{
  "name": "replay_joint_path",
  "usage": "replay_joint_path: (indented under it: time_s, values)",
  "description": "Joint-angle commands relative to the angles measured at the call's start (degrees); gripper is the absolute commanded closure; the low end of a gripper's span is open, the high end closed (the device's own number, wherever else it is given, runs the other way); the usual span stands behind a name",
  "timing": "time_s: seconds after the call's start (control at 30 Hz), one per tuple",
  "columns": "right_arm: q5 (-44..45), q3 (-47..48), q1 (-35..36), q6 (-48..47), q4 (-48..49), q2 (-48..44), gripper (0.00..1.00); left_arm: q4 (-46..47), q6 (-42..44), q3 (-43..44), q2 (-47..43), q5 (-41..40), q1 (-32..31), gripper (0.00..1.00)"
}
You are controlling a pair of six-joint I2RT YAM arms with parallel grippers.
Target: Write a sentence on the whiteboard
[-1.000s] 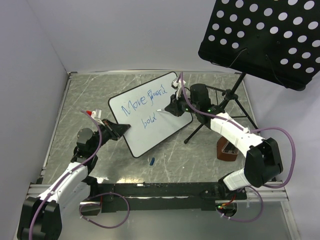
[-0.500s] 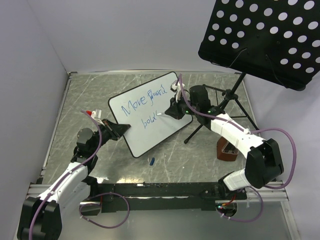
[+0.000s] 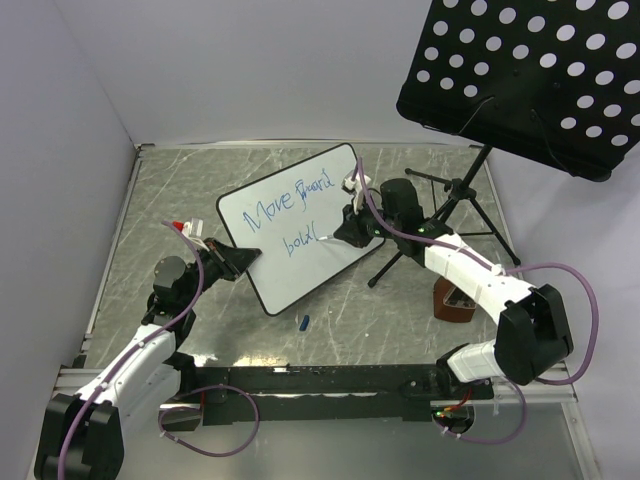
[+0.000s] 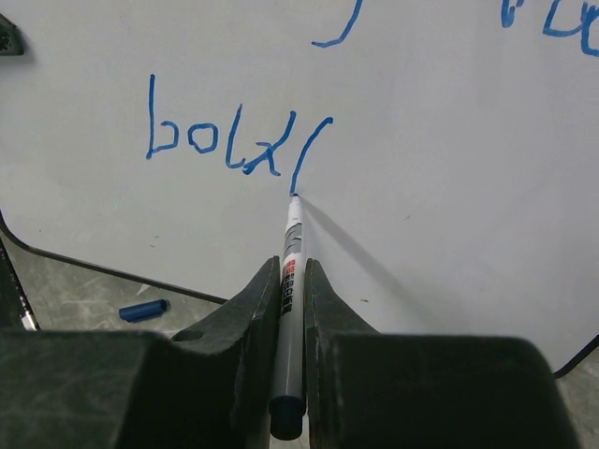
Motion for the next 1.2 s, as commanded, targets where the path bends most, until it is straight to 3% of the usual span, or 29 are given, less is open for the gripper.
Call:
replay_joint_path:
  time_s: [0.0, 1.17]
  values:
    - [1.07, 3.71, -0.59, -0.29, 1.29, -2.56, 1.00, 5.32, 2.07, 0.72, -1.59, 3.03, -0.67, 0.99]
    - [-1.57, 4.60, -1.55, -1.70, 4.54, 2.36, 1.00, 5.85, 1.89, 0.54, -1.59, 3.29, -0.67, 0.99]
